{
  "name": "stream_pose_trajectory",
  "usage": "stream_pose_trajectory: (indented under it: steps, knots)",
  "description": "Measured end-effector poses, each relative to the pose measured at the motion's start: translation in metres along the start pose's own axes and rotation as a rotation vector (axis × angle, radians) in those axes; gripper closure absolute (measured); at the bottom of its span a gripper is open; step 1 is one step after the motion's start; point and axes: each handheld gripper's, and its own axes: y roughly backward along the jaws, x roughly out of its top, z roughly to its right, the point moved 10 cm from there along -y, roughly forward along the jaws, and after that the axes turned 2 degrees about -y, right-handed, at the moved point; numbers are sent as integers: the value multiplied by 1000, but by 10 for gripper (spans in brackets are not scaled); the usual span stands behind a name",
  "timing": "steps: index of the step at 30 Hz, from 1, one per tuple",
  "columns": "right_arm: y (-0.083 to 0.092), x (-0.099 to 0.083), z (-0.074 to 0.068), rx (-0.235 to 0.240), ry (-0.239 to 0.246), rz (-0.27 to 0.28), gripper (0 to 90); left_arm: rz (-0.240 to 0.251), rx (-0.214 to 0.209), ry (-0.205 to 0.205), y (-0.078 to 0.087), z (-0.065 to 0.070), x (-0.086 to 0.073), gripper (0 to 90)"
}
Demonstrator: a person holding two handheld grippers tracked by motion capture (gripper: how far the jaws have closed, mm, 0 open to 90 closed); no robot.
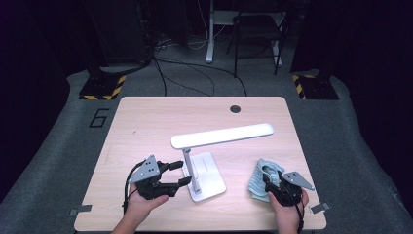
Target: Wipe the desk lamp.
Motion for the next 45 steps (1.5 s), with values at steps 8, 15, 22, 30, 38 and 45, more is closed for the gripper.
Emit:
stream_pose_trajectory:
  steps: [8,15,22,30,38,45]
  knots:
    - [13,10,1,-8,-3,57,406,-11,2,-2,-1,0,-3,386]
    - [30,27,-4,2,15,161,488,-10,3,2,1,-2,-3,384]
    - [28,27,-38,135,70,148,612,-9,4,6,1,-2,-3,384]
    - [7,21,-58,209,103,68,664,-4,11,5,2,-3,-2,384]
    - [-6,15,-19,55,38,5,589,-5,16,11,5,-4,-3,384]
    - [-10,5,5,-3,-30,-42,578,-2,22,5,6,-5,-1,384]
